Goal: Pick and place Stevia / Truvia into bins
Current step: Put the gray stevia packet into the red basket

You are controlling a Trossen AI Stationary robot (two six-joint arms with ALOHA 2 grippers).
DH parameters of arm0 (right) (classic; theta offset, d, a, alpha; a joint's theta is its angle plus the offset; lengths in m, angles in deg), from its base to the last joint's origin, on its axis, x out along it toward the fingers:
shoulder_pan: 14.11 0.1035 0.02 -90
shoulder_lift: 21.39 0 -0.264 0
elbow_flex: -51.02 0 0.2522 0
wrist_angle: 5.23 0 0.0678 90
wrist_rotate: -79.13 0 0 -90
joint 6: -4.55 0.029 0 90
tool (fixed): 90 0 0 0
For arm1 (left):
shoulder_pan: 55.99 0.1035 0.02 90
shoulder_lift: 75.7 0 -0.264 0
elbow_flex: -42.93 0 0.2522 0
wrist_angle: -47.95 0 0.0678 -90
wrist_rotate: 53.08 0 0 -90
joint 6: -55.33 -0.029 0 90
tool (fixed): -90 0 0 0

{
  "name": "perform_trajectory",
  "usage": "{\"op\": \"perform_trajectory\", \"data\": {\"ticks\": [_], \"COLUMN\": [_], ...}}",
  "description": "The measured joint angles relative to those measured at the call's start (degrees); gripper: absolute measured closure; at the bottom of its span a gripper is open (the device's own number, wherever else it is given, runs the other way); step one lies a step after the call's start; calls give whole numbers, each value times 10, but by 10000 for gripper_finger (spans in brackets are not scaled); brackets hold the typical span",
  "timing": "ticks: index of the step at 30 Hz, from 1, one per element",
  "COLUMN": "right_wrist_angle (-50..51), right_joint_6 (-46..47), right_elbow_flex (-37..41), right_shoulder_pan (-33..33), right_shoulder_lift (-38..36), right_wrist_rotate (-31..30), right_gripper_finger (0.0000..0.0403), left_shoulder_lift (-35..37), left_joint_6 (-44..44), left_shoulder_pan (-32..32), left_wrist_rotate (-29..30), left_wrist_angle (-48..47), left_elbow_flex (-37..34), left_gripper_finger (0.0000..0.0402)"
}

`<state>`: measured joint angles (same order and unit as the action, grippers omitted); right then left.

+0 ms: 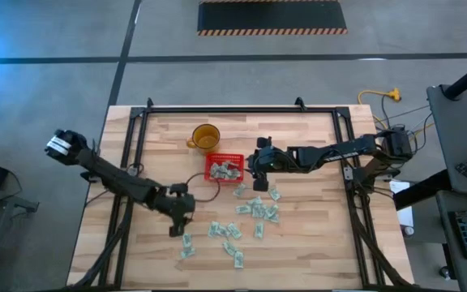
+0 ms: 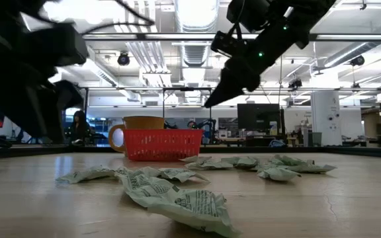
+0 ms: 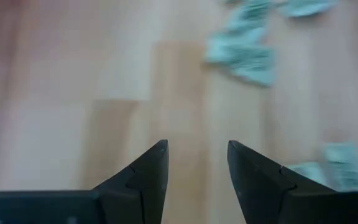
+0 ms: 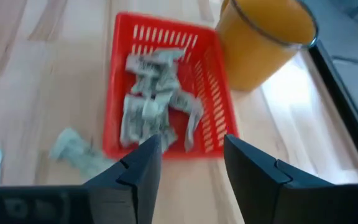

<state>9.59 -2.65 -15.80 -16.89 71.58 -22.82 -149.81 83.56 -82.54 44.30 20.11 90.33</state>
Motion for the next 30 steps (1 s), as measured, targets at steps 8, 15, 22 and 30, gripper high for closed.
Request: {"op": "perform_trajectory", "data": {"ticks": [8, 15, 22, 30], "right_wrist_angle": [17, 17, 17, 17], "right_joint_6": [-3, -3, -3, -3], "right_elbow_flex": [0, 0, 0, 0], "right_shoulder_pan": [9, 11, 11, 11], "right_shoulder_lift": [0, 0, 0, 0], "right_wrist_rotate": [4, 4, 4, 4], "right_gripper_finger": [256, 263, 262, 268], "left_shoulder_lift": [-14, -75, -111, -110], "left_joint_6": [31, 92, 105, 106], "left_shoulder_pan": [-109, -159, -163, -163], "left_wrist_rotate": [41, 81, 87, 86], "left_wrist_angle": [51, 51, 53, 51], "left_elbow_flex": [1, 0, 4, 4], "left_gripper_finger": [253, 253, 253, 289]}}
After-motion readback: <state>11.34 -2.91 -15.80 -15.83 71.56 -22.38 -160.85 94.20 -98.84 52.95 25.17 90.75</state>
